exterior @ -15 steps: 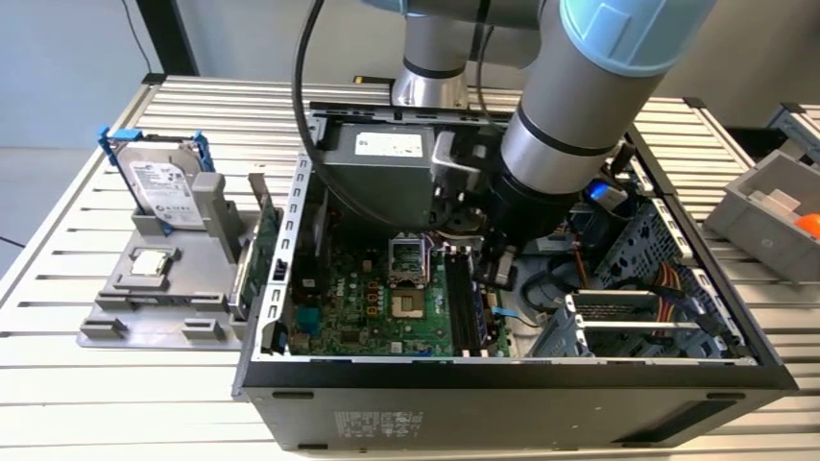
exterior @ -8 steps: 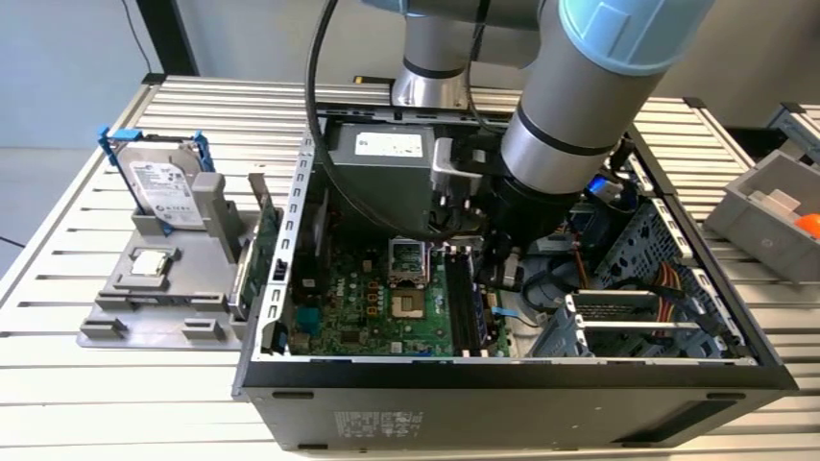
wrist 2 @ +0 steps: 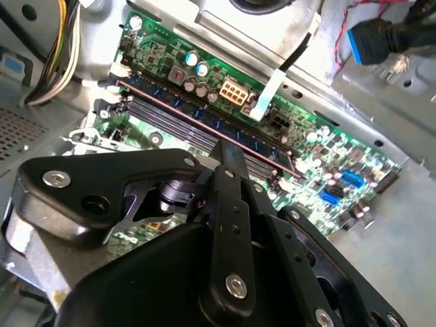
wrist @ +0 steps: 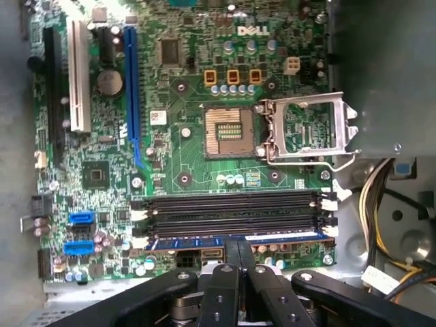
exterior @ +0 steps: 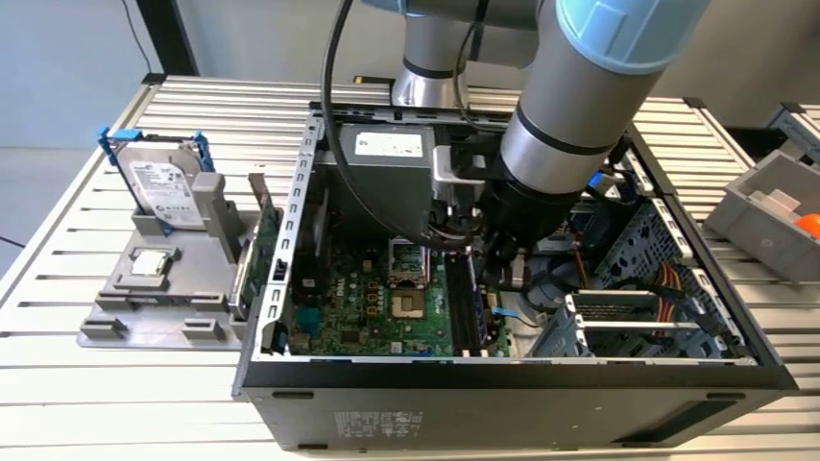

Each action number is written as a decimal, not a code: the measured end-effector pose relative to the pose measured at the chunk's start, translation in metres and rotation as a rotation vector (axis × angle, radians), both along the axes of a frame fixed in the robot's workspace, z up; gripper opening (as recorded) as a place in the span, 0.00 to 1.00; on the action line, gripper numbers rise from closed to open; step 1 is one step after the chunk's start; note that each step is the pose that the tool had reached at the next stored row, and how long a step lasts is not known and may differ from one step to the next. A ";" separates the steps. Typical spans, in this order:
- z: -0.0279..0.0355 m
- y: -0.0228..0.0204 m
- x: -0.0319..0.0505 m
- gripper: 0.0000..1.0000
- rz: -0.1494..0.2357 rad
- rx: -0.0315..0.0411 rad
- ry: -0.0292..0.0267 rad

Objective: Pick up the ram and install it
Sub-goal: 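Press down the ram until it locks into place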

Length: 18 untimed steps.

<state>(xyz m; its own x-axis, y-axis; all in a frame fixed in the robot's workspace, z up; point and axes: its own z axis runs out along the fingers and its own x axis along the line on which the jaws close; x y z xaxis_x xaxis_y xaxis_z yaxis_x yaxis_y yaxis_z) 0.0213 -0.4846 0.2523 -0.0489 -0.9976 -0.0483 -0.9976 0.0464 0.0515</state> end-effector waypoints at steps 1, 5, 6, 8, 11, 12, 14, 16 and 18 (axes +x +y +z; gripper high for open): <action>0.0000 0.0000 0.0000 0.00 0.013 0.0001 -0.0012; 0.0000 0.0000 0.0002 0.00 0.023 -0.0001 -0.0017; -0.0003 0.0001 0.0007 0.00 0.024 -0.0001 -0.0016; -0.0034 0.0001 0.0008 0.00 0.025 0.0000 -0.0018; -0.0089 0.0000 0.0012 0.00 0.029 0.0001 -0.0018; -0.0107 0.0000 0.0012 0.00 0.029 0.0001 -0.0018; -0.0144 0.0000 0.0012 0.00 0.030 0.0000 -0.0017; -0.0180 0.0000 0.0012 0.00 0.031 0.0000 -0.0017; -0.0216 0.0000 0.0012 0.00 0.032 0.0001 -0.0017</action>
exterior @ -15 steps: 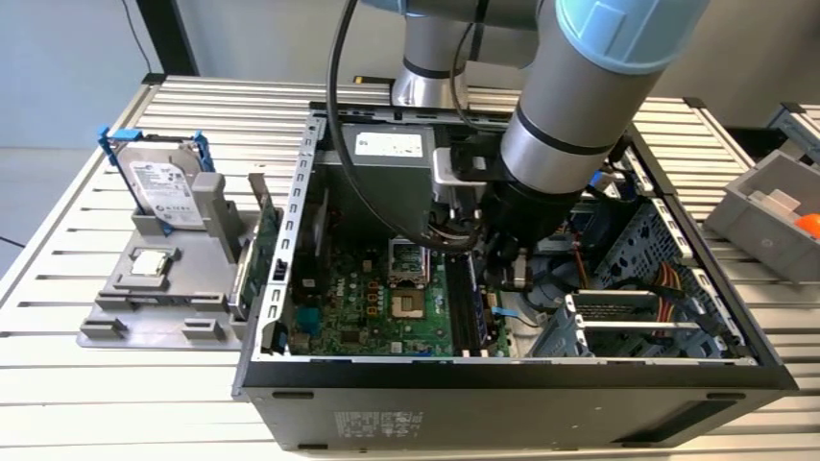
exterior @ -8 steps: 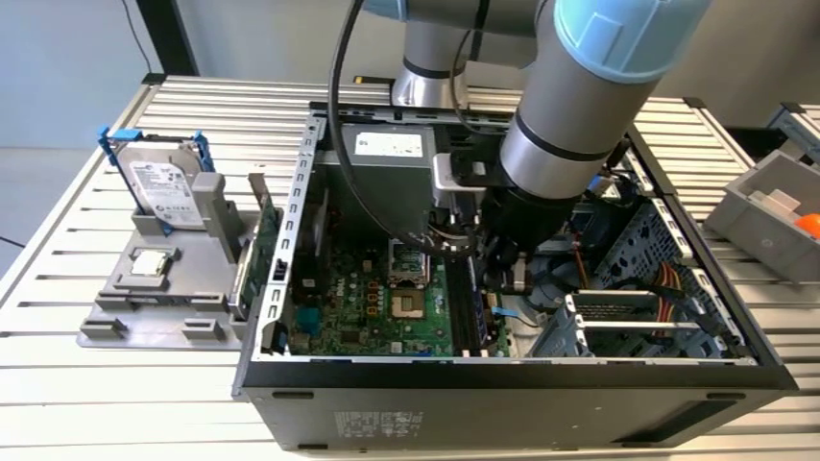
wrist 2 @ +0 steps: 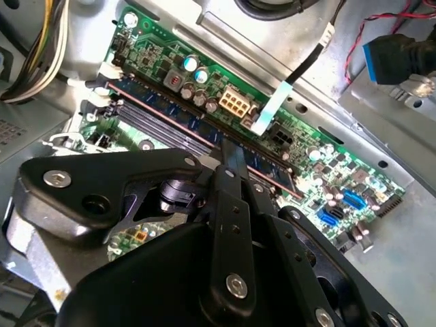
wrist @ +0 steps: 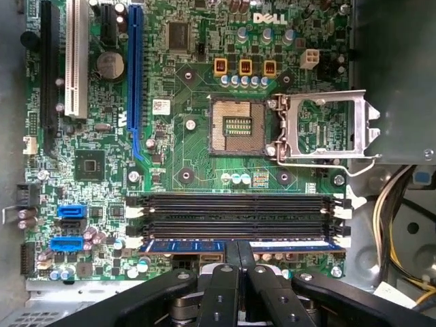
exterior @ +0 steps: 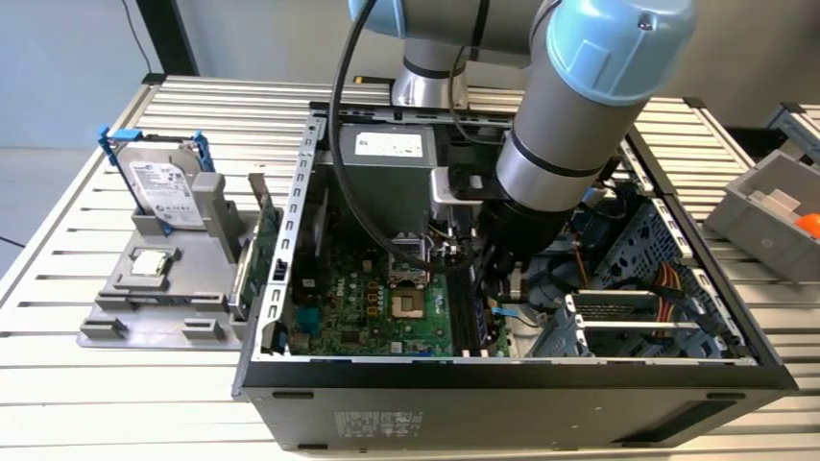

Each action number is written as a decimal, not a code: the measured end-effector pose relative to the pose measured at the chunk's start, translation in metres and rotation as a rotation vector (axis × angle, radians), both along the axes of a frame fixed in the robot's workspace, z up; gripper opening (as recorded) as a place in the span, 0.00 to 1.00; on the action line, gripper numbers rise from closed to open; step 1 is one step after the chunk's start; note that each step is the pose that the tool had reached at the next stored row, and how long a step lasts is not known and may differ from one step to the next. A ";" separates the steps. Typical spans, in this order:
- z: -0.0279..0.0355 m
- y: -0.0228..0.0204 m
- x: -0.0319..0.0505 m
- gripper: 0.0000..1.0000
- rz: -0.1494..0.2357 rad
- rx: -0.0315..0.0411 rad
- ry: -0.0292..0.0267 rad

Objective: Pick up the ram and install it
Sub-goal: 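Press down the ram until it locks into place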

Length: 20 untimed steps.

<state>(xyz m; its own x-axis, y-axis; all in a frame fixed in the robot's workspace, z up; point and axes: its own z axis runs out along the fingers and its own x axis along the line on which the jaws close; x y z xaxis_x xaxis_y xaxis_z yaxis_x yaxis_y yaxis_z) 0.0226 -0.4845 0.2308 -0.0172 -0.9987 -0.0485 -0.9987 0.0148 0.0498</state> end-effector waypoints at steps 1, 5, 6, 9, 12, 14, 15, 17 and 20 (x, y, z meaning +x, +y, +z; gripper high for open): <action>-0.0020 0.0000 0.0000 0.00 0.000 0.0000 0.0000; -0.0085 -0.0002 0.0000 0.00 0.001 -0.0017 0.0005; -0.0103 -0.0002 0.0000 0.00 0.001 -0.0014 0.0004; -0.0140 0.0000 0.0000 0.00 0.002 -0.0031 0.0007; -0.0049 0.0005 0.0000 0.00 0.001 0.0019 -0.0004; 0.0053 0.0001 0.0000 0.00 0.001 0.0002 0.0001; 0.0095 0.0001 0.0000 0.00 0.001 0.0002 0.0002; 0.0178 0.0001 0.0002 0.00 0.002 0.0001 0.0004; 0.0299 0.0001 0.0003 0.00 0.002 0.0000 0.0012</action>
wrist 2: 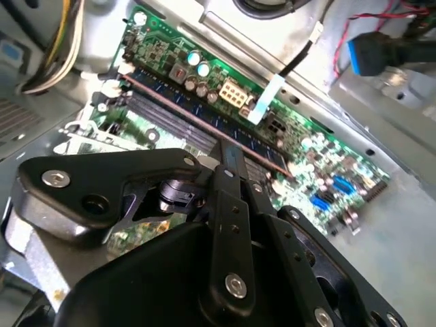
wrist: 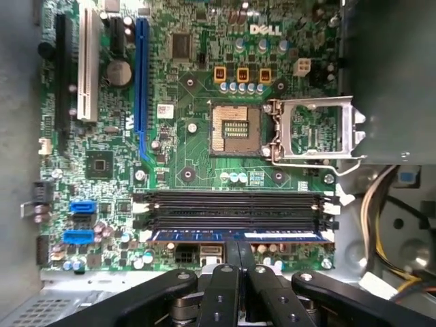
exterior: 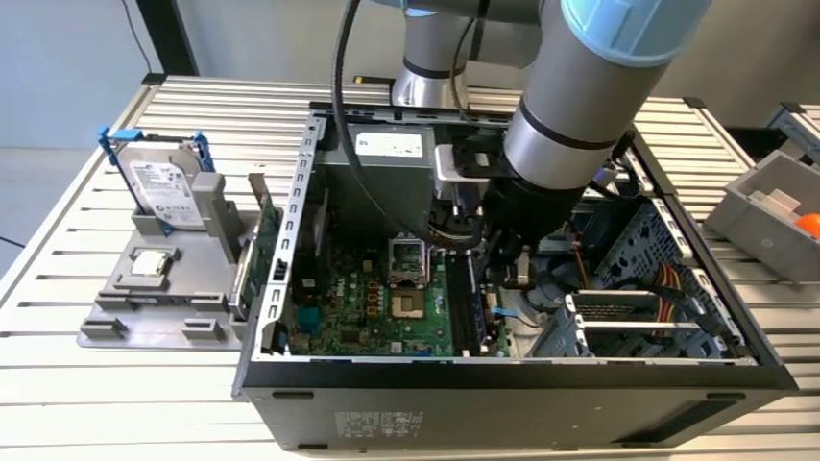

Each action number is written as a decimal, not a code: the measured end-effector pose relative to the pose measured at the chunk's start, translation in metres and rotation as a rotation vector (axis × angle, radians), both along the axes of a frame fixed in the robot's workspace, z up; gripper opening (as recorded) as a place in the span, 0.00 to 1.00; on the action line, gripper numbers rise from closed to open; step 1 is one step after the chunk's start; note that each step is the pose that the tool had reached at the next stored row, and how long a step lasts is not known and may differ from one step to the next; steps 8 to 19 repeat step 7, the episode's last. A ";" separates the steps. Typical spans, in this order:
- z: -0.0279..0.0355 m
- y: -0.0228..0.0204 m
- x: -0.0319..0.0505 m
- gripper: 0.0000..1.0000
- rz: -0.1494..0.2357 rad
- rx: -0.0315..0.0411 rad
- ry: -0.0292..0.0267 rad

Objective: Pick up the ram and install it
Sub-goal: 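Press down the ram until it locks into place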

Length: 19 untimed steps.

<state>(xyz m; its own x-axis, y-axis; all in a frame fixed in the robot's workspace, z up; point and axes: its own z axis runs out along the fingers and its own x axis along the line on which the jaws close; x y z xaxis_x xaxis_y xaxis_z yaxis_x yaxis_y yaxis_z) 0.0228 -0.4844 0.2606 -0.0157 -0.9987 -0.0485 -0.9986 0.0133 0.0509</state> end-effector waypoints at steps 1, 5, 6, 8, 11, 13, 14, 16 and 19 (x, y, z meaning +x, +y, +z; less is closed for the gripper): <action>0.0044 0.0000 0.0000 0.00 0.000 -0.0003 0.0008; 0.0127 0.0000 0.0002 0.00 0.000 -0.0001 0.0089; 0.0135 0.0000 0.0002 0.00 0.000 -0.0002 0.0114; 0.0142 0.0000 0.0002 0.00 0.000 -0.0002 0.0137; 0.0142 0.0000 0.0002 0.00 0.000 -0.0002 0.0137; 0.0142 0.0000 0.0002 0.00 0.000 -0.0002 0.0137; 0.0142 0.0000 0.0002 0.00 0.000 -0.0002 0.0137; 0.0142 0.0000 0.0002 0.00 0.000 -0.0002 0.0137; 0.0142 0.0000 0.0002 0.00 0.000 -0.0002 0.0137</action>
